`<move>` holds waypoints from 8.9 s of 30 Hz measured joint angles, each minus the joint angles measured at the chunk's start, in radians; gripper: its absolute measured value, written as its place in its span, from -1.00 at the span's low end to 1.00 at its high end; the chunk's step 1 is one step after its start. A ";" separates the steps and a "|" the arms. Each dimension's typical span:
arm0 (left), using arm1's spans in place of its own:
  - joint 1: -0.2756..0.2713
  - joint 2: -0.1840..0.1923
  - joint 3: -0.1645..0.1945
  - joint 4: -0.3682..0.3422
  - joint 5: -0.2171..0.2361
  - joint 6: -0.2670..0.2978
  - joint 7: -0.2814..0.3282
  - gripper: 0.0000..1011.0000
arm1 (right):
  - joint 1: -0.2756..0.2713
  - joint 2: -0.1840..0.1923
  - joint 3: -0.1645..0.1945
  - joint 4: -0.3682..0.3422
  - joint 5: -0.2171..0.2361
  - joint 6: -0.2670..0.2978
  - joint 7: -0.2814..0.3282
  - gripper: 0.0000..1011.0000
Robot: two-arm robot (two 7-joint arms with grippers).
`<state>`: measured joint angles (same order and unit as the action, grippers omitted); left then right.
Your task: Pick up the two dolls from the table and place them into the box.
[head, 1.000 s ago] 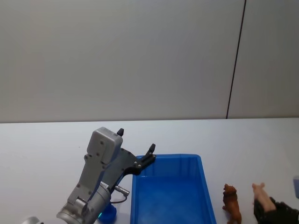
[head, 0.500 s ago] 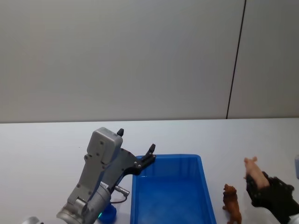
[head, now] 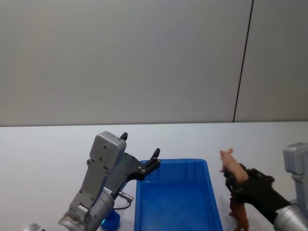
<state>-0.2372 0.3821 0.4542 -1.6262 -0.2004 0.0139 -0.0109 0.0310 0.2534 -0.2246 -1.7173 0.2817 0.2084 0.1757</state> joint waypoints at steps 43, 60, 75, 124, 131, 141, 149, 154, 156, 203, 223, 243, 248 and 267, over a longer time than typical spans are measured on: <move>0.000 0.000 0.000 0.000 0.000 0.000 0.000 0.98 | 0.084 -0.045 -0.029 0.069 0.016 0.081 0.082 0.98; 0.000 0.000 0.000 0.000 0.000 0.000 0.000 0.98 | -0.023 0.021 0.005 -0.031 0.041 0.133 -0.048 0.98; 0.000 0.000 0.000 0.000 0.000 0.000 0.000 0.98 | -0.081 0.039 0.008 -0.062 0.047 0.176 -0.097 0.98; 0.000 0.000 0.000 0.000 0.000 0.000 0.000 0.98 | -0.106 -0.003 -0.027 -0.040 -0.073 0.152 -0.183 -0.45; 0.000 0.000 0.000 0.000 0.000 0.000 0.000 0.98 | -0.088 -0.002 -0.032 -0.064 -0.110 0.099 -0.127 -0.45; 0.000 0.000 0.000 0.000 0.000 0.000 0.000 0.98 | -0.046 -0.017 -0.045 -0.065 -0.135 0.045 -0.018 -0.45; 0.000 0.000 0.000 0.000 0.000 0.000 0.000 0.98 | -0.009 -0.037 -0.061 -0.043 -0.144 0.015 0.081 -0.29; 0.000 0.000 0.000 0.000 0.000 0.000 0.000 0.98 | 0.017 -0.050 -0.071 -0.021 -0.145 0.004 0.142 0.08; 0.000 0.000 0.000 0.000 0.000 0.000 0.000 0.98 | 0.021 -0.053 -0.073 -0.015 -0.144 0.003 0.153 0.14; 0.009 0.008 -0.007 -0.013 -0.006 0.031 0.012 0.98 | -0.123 0.026 0.008 -0.071 -0.038 -0.056 -0.190 0.98; 0.076 0.086 -0.056 -0.094 -0.104 0.241 0.071 0.98 | -0.141 0.036 0.019 -0.079 -0.026 -0.067 -0.228 0.98; 0.134 0.153 -0.095 -0.064 -0.213 0.330 -0.003 0.98 | -0.145 0.038 0.021 -0.081 -0.024 -0.069 -0.235 0.98; 0.135 0.151 -0.096 -0.041 -0.225 0.329 -0.028 0.98 | -0.145 0.038 0.022 -0.081 -0.024 -0.069 -0.235 0.98; 0.105 0.110 -0.082 0.059 -0.215 0.305 -0.111 0.51 | -0.146 0.038 0.022 -0.080 -0.024 -0.069 -0.236 0.98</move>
<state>-0.1319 0.4921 0.3723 -1.5668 -0.4152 0.3191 -0.1223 -0.1147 0.2918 -0.2027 -1.7978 0.2574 0.1399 -0.0606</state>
